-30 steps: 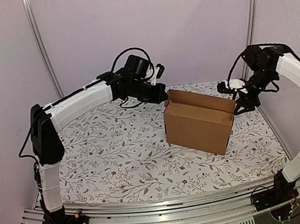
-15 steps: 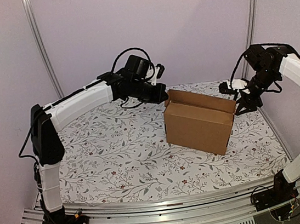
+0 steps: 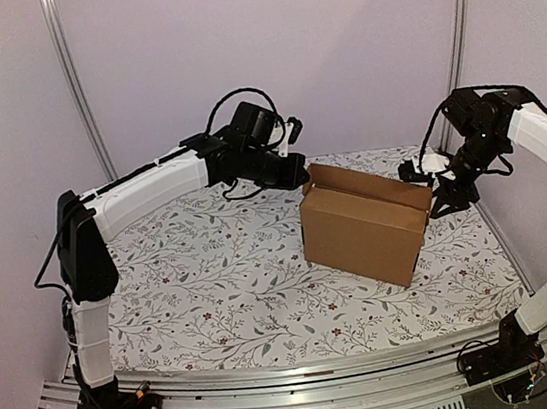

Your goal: Fold the paper box

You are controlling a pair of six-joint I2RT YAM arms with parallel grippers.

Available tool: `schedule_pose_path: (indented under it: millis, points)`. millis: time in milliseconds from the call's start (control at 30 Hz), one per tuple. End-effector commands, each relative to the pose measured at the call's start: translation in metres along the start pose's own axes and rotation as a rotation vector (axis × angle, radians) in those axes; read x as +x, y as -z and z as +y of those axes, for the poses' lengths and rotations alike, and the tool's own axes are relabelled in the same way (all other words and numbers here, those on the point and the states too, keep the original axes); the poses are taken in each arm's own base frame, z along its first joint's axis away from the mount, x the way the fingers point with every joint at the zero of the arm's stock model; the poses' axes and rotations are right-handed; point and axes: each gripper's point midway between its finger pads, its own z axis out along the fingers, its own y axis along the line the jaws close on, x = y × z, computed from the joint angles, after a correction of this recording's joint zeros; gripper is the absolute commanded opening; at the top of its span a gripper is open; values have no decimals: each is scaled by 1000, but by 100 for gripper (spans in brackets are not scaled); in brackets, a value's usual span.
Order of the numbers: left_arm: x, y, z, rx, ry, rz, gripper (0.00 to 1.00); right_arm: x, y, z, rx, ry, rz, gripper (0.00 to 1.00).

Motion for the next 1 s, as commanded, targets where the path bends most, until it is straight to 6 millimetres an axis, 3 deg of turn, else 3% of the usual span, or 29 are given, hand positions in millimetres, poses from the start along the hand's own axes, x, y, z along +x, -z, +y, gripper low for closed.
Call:
schedule_pose_path:
  millis: [0,467,567,767,967]
  points:
    - [97,-34,16,-71,34,292,0,6,6,18,-9,106,39,50]
    - [98,-25,15,-92,-19,239,0,6,6,27,31,119,75,49]
    - [90,-21,13,-95,-38,227,0,3,9,29,32,112,67,48]
    - [67,-10,11,-121,-81,204,15,-1,10,36,10,100,39,48]
    - [66,-4,11,-125,-94,203,24,-5,8,47,-28,99,11,48]
